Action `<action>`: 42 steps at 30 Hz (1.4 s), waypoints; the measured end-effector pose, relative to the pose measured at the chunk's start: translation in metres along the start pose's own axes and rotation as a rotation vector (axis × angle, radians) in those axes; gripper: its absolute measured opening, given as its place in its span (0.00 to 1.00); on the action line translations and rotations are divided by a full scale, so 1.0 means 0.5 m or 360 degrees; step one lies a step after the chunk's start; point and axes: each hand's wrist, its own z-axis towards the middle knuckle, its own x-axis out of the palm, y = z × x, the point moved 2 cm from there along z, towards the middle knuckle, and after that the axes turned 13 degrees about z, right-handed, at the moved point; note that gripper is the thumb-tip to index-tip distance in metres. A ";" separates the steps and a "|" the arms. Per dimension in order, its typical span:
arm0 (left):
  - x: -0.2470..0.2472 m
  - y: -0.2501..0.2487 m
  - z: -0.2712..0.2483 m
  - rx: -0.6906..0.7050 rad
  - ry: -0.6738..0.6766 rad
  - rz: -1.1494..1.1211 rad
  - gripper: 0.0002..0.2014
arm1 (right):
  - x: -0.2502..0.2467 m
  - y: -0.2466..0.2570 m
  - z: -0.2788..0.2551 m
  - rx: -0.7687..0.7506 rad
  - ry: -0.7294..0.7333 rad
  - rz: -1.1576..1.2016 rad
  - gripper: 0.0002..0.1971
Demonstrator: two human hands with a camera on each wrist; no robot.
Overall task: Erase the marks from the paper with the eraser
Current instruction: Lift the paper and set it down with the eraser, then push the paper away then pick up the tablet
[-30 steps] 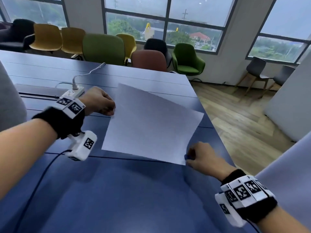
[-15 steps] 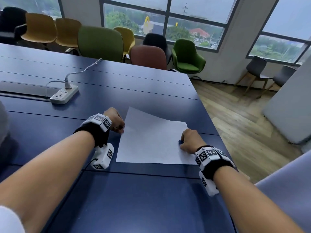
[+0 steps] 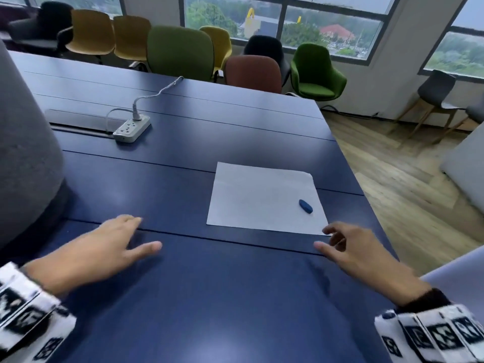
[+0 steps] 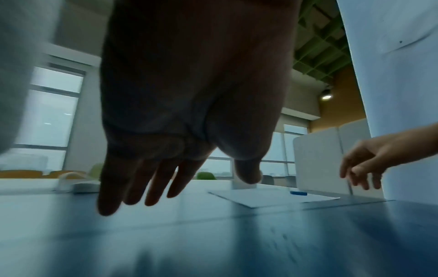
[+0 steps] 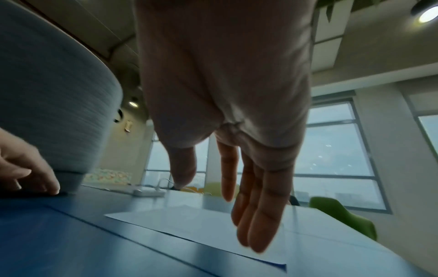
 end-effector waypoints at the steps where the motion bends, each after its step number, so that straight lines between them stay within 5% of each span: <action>1: 0.045 0.036 -0.053 -0.0095 0.0056 -0.0015 0.55 | -0.002 -0.001 -0.055 -0.0031 0.0027 0.0024 0.22; 3: 0.116 0.086 -0.135 -0.0296 0.0137 -0.0064 0.62 | 0.006 -0.003 -0.149 -0.0097 0.0039 0.0116 0.30; 9: 0.160 0.033 -0.185 -0.0402 0.0306 -0.0005 0.51 | 0.110 -0.008 -0.287 -0.0264 -0.0270 0.0359 0.31; 14: 0.116 -0.050 -0.147 -0.0075 0.0361 0.0061 0.63 | 0.181 -0.015 -0.292 -0.0473 -0.0442 0.0401 0.19; 18: 0.101 -0.132 -0.126 0.0135 0.0408 0.0117 0.71 | 0.203 -0.004 -0.303 -0.0580 -0.0529 0.0582 0.26; 25: 0.088 -0.261 -0.145 0.1018 0.0420 0.0256 0.47 | 0.219 0.007 -0.311 -0.0699 -0.0417 0.0312 0.25; 30: 0.048 -0.150 -0.045 0.0469 0.0254 0.0288 0.64 | 0.210 -0.017 -0.323 -0.0727 -0.0413 0.0544 0.17; 33: 0.065 -0.138 -0.028 0.0318 0.0269 0.0364 0.71 | 0.216 -0.030 -0.339 -0.0751 -0.0610 0.0884 0.13; 37: 0.083 -0.220 -0.044 0.0472 0.0274 0.0353 0.65 | 0.215 -0.029 -0.346 -0.0741 -0.0619 0.0986 0.10; 40: 0.096 -0.311 -0.063 0.0671 0.0250 0.0403 0.57 | 0.224 -0.030 -0.344 -0.0774 -0.0455 0.0776 0.26; 42: 0.106 -0.378 -0.082 0.0840 0.0228 0.0415 0.59 | 0.234 -0.033 -0.345 -0.0689 -0.0479 0.0796 0.27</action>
